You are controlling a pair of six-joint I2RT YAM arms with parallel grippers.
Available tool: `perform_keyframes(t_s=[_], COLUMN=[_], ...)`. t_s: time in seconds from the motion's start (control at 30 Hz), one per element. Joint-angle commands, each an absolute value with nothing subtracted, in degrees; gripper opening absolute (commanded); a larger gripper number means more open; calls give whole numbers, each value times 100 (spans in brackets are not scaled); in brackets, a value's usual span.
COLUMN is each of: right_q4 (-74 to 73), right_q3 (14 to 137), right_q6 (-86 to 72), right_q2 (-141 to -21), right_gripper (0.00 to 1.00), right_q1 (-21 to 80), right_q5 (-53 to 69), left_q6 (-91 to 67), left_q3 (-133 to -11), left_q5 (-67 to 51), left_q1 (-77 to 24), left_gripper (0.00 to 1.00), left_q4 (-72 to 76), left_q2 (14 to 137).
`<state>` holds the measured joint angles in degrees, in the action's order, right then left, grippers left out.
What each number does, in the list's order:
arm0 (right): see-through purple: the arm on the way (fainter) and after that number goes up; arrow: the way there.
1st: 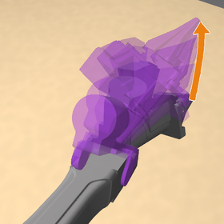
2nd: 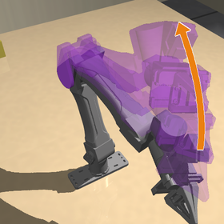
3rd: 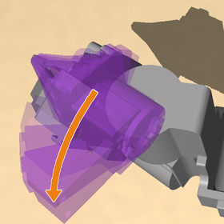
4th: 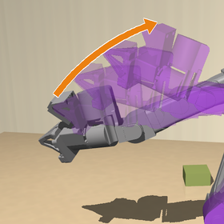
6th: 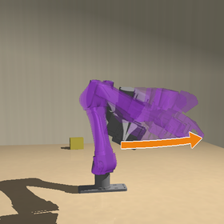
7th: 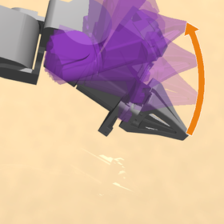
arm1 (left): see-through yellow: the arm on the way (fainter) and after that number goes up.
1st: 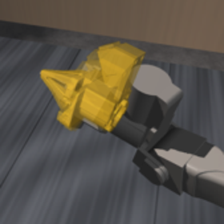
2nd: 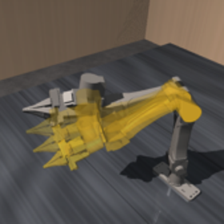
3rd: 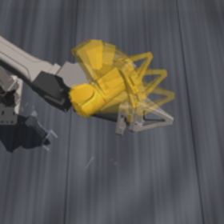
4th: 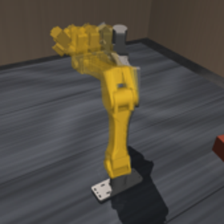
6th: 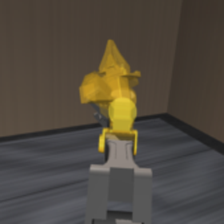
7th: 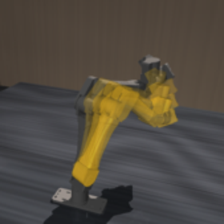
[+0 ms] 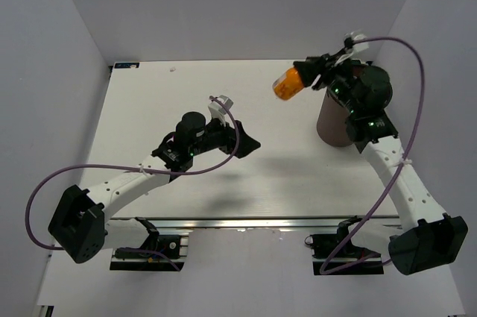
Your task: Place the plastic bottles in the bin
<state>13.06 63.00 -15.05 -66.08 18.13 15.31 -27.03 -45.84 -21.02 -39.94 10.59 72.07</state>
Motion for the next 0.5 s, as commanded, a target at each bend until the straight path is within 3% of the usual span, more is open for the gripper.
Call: perform_keyframes(t_s=[0.0,0.2,0.47], right_q4=[1248,1046,273], right_q3=[7162,7813,8920], right_q6=[-1011,-704,-361], right_q2=[-6714,-6996,-7769], right_gripper=[0,0,0], right_q1=[1486,652,-334], right_q5=[907,-359,-588], left_q6=[-2575,-2549,-2505], left_q3=[-4614,-4711,-4904], left_q5=[-1592,-871,167], left_q1=[-3999,-3999,-3999], left_gripper=[98,98,98], left_q4=[704,229,-466], left_q2=[6961,7013,7119])
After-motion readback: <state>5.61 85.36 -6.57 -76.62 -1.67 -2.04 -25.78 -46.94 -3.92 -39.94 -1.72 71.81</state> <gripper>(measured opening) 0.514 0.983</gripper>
